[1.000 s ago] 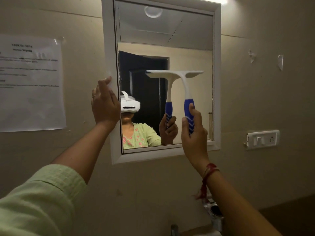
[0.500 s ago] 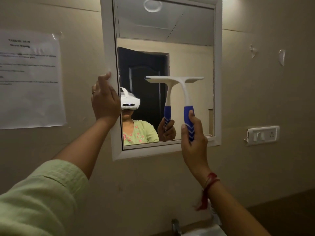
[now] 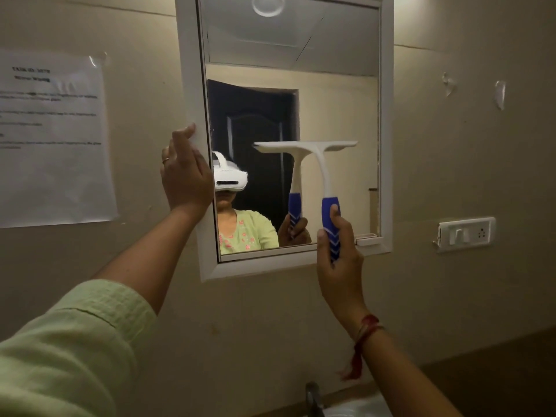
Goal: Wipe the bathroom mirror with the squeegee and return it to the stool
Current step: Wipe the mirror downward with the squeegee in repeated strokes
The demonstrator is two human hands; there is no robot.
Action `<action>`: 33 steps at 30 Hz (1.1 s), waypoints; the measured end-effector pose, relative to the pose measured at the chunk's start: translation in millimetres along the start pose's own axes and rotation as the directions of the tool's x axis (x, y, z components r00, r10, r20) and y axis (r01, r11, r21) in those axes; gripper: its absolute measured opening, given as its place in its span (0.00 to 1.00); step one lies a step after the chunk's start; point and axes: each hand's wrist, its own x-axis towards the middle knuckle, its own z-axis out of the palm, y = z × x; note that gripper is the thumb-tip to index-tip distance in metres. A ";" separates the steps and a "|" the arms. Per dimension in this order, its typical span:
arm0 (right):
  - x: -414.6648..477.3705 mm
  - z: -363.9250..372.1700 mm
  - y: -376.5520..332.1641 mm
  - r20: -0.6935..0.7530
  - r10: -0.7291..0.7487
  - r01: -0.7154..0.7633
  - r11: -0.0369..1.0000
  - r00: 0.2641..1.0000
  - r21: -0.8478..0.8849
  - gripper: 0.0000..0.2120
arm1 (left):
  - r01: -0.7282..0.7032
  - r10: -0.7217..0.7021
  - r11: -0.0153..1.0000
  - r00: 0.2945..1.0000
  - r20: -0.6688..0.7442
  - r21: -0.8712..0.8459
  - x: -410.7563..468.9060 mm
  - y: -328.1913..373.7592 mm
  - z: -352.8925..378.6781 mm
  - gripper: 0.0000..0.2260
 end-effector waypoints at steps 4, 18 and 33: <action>-29.4 -5.6 9.2 0.021 0.012 -0.012 1.000 1.000 -0.005 0.21 | 0.001 -0.002 1.000 1.000 -0.001 -0.007 0.0 0.4 -0.2 0.16; -20.6 -19.1 0.5 0.038 0.015 -0.012 0.998 0.999 -0.062 0.22 | 0.012 -0.011 1.000 1.000 0.012 -0.017 -0.8 2.2 -1.9 0.19; -30.7 -14.0 0.4 0.010 0.062 -0.061 0.996 0.998 -0.059 0.21 | 0.020 -0.019 1.000 1.000 0.024 -0.024 -5.7 0.3 -1.4 0.16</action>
